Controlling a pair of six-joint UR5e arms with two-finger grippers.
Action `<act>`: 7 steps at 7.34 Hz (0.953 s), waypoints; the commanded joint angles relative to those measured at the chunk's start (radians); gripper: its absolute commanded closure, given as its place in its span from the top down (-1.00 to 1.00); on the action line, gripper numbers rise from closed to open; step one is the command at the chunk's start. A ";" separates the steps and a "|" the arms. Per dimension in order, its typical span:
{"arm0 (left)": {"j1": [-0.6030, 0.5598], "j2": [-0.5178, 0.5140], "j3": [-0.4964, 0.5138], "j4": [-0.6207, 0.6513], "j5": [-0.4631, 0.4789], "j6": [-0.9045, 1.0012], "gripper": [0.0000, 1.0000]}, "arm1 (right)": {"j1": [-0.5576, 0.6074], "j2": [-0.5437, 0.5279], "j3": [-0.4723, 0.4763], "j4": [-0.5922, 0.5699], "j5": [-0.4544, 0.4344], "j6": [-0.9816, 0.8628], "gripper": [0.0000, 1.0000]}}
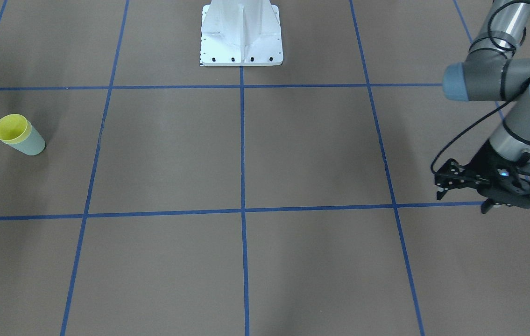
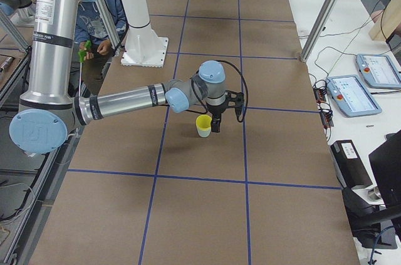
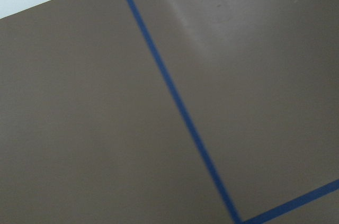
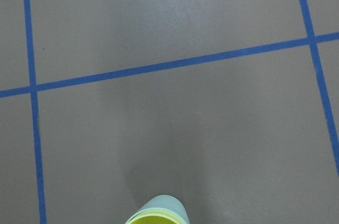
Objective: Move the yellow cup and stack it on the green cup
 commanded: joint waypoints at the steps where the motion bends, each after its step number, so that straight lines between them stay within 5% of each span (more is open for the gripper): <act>1: -0.140 0.097 0.032 0.027 -0.235 0.089 1.00 | 0.052 0.065 -0.111 -0.025 0.018 -0.129 1.00; 3: -0.196 0.152 0.026 0.024 -0.262 0.089 1.00 | 0.124 0.083 -0.111 -0.133 0.053 -0.288 1.00; 7: -0.197 0.290 -0.096 0.033 -0.239 0.076 1.00 | 0.138 0.106 -0.172 -0.154 0.050 -0.364 1.00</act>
